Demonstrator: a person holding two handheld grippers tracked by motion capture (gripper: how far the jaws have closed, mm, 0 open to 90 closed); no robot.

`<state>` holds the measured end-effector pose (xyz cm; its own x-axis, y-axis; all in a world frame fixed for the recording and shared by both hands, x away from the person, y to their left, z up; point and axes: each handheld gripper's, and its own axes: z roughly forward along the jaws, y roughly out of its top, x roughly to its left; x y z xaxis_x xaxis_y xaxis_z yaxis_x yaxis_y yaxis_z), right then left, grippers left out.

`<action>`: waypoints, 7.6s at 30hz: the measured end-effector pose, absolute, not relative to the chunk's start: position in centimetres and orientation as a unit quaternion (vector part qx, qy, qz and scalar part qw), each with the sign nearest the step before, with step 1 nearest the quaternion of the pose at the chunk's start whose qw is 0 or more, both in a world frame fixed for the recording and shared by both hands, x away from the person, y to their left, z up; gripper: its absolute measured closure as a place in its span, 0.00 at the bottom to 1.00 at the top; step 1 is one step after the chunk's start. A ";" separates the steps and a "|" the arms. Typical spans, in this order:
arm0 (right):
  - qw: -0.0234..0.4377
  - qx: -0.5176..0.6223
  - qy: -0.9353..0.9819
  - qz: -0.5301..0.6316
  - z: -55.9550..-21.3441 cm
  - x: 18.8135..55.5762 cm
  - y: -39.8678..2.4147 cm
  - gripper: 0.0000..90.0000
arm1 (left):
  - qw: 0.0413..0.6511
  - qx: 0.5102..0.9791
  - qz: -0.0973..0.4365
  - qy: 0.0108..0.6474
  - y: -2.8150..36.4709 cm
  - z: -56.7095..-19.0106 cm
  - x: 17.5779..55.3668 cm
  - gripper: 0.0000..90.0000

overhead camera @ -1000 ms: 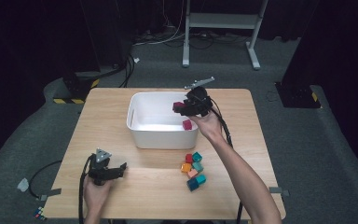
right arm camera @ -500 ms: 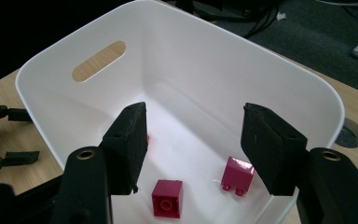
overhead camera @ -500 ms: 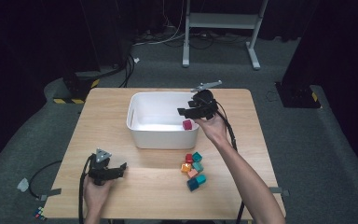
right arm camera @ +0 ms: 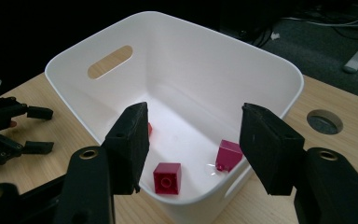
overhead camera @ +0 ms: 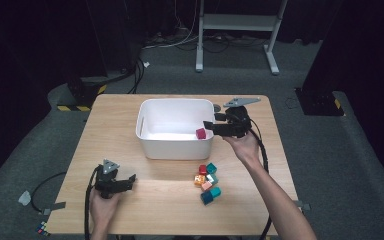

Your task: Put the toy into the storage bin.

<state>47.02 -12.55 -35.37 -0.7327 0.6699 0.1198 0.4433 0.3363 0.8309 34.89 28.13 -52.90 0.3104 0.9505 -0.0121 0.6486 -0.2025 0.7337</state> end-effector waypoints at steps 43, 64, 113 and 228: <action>0.096 0.399 0.826 0.386 -48.7 42.2 -15.0 0.66 | 0.327 0.740 0.231 0.540 28.1 -52.9 34.9 0.16; 0.098 0.401 0.835 0.363 -50.2 43.1 -14.0 0.85 | 0.326 0.741 0.231 0.540 28.1 -52.9 34.9 0.16; 0.133 0.363 0.837 0.387 -44.4 41.0 -16.0 0.98 | 0.327 0.740 0.231 0.540 28.1 -52.9 34.9 0.16; 0.118 0.352 0.807 0.459 -34.3 48.7 -10.7 0.49 | 0.328 0.740 0.231 0.540 28.1 -52.9 34.9 0.16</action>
